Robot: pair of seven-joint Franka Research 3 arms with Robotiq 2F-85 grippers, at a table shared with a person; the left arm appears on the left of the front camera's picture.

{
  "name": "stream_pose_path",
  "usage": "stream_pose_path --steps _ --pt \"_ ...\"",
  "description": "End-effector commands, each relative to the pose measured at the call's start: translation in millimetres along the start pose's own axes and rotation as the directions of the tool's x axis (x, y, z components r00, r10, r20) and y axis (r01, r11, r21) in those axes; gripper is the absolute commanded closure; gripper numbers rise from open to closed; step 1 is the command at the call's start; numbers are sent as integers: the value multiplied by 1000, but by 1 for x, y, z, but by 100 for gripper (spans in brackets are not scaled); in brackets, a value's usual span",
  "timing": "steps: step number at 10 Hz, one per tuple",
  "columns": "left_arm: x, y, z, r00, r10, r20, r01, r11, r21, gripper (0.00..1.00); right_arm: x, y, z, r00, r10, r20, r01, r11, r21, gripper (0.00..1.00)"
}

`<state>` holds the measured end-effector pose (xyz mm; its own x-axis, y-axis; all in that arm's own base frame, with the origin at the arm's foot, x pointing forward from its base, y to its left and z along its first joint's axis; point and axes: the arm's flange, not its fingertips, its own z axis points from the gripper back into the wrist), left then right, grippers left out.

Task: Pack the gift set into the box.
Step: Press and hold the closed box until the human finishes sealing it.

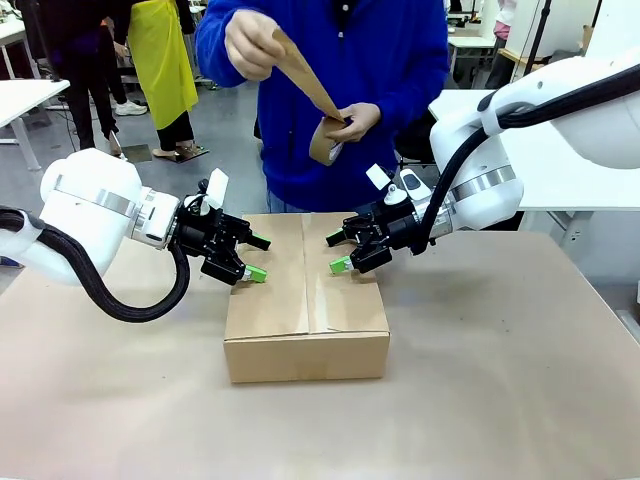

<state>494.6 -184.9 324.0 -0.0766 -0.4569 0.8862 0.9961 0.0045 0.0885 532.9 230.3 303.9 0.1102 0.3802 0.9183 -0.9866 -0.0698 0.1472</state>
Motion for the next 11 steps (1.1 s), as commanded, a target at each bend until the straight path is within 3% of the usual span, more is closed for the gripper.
stream_pose_path --steps 1,11 --pt "-4 -2 0 1000 -14 0 14 1000 -4 0 -6 2 -2 1000 9 6 -9 1000 -13 0" --pt "-4 -2 0 1000 -14 0 14 1000 -4 0 -6 2 -2 1000 9 6 -9 1000 -13 0"
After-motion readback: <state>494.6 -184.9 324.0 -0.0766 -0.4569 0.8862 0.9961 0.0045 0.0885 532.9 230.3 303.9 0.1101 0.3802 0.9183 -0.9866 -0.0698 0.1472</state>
